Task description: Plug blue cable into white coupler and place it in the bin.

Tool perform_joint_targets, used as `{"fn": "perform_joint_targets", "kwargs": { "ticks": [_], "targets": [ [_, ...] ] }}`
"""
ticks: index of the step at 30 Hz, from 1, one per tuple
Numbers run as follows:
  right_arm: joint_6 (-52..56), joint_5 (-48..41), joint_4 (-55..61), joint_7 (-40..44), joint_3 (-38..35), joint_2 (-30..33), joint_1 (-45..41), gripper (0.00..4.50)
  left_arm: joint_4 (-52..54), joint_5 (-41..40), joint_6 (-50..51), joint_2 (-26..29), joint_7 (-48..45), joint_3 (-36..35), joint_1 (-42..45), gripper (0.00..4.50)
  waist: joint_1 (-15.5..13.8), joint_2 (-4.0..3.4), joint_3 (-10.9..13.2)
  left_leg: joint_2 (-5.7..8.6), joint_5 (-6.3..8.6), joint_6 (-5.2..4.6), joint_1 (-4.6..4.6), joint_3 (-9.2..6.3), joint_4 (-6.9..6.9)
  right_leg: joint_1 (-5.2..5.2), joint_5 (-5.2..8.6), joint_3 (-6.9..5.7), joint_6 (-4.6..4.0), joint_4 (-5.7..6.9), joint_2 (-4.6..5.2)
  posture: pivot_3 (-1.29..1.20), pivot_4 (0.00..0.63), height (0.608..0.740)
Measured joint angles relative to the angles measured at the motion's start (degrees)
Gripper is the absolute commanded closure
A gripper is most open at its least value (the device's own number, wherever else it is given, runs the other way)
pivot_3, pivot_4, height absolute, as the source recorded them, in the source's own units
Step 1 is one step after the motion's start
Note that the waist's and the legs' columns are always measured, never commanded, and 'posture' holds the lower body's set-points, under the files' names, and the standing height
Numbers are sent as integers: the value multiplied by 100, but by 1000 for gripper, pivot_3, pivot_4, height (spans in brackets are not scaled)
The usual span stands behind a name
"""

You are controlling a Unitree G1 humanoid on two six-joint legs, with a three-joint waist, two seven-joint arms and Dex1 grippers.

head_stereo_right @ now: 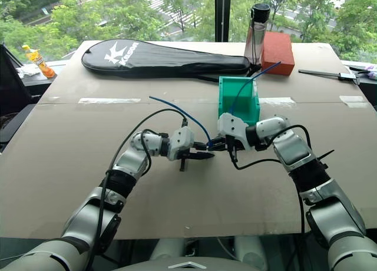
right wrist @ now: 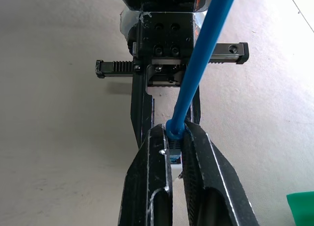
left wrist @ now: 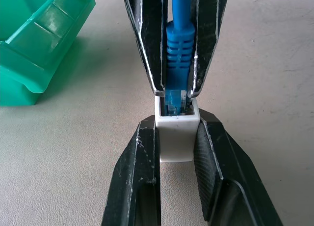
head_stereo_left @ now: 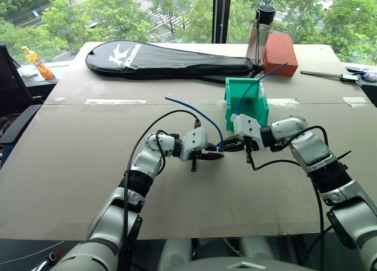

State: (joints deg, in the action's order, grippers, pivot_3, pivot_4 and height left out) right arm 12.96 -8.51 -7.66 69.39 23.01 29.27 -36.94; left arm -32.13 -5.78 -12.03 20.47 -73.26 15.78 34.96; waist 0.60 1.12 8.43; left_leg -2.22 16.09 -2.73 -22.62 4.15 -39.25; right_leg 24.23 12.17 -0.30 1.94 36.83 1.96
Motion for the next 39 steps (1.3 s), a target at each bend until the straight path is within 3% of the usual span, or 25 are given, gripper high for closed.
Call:
{"fn": "perform_joint_targets", "kwargs": {
  "ticks": [2, 6, 8, 12, 21, 26, 29, 33, 38, 39],
  "targets": [
    [-160, 43, -6, -151, -72, -72, 78, 4500, 10, -3, 23, 6, 25, -8, -21, 4159, 3, 3, -8, -1, 0, 0, 7, -1, 0, -5, 0, 0, 0, 0, -1, 0, 150, 740],
    [-175, -75, -111, -436, -346, -277, 325, 3079, 192, -68, 193, 27, 38, -49, -120, 4159, 18, -4, -3, -2, 0, 1, 4, 2, 0, 0, -1, 3, -1, 6, 0, 0, 150, 740],
    [68, -290, 305, -631, -653, -271, 564, 2804, 502, -216, 493, 34, 10, -83, -165, 4159, 0, -3, 0, -4, 0, 1, -17, -3, 0, 13, -1, 0, -1, 5, 1, 0, 150, 740],
    [458, -772, 1538, -1247, -1508, -243, 1089, 933, 1206, -585, 1338, 57, 117, -318, -177, 4159, -50, -5, 3, -2, -1, 2, -35, -2, 0, 25, -1, -1, 1, 1, 5, 0, 150, 740],
    [1350, -1840, 4440, -2776, -3500, -32, 3005, 933, 1829, -1045, 3517, -307, 1297, -710, 569, 4159, -156, 3, 9, 8, 0, 0, -35, -7, -4, 18, 1, -3, 5, -3, 5, 0, 150, 740],
    [1413, -1887, 5340, -3189, -4219, 31, 4371, 933, 1492, -1240, 5377, -628, 2153, -878, 2021, 4159, -114, 9, 15, 17, 0, 0, -22, -11, -5, 10, 12, 3, 23, -3, -7, 0, 150, 740],
    [1249, -1780, 5723, -3374, -4637, -52, 5315, 933, 385, -1050, 6053, -875, 2395, -647, 3108, 4159, -133, 9, 15, 20, 0, 0, -19, -13, 0, 9, 15, 3, 24, -4, -15, 0, 150, 740],
    [1127, -1506, 5807, -3551, -4881, -86, 5894, 933, -999, -765, 5992, -1291, 2526, -528, 3745, 4159, -126, 14, 18, 22, 0, 0, -22, -13, 0, 11, 15, 9, 24, -10, -21, 0, 150, 740],
    [1039, -1282, 5843, -3779, -5021, -171, 6235, 933, -2456, -338, 5218, -1638, 2481, -396, 4211, 4159, -107, 20, 23, 22, 1, -1, -26, -7, 2, 17, 21, 20, 9, -11, -19, 0, 150, 740],
    [1020, -1270, 5846, -3815, -5027, -197, 6272, 894, -2735, -241, 5026, -1685, 2482, -396, 4289, 3052, -114, 20, 23, 22, 1, -1, -27, -8, 2, 18, 23, 18, 1, -12, -20, 0, 150, 740]
  ]
}}
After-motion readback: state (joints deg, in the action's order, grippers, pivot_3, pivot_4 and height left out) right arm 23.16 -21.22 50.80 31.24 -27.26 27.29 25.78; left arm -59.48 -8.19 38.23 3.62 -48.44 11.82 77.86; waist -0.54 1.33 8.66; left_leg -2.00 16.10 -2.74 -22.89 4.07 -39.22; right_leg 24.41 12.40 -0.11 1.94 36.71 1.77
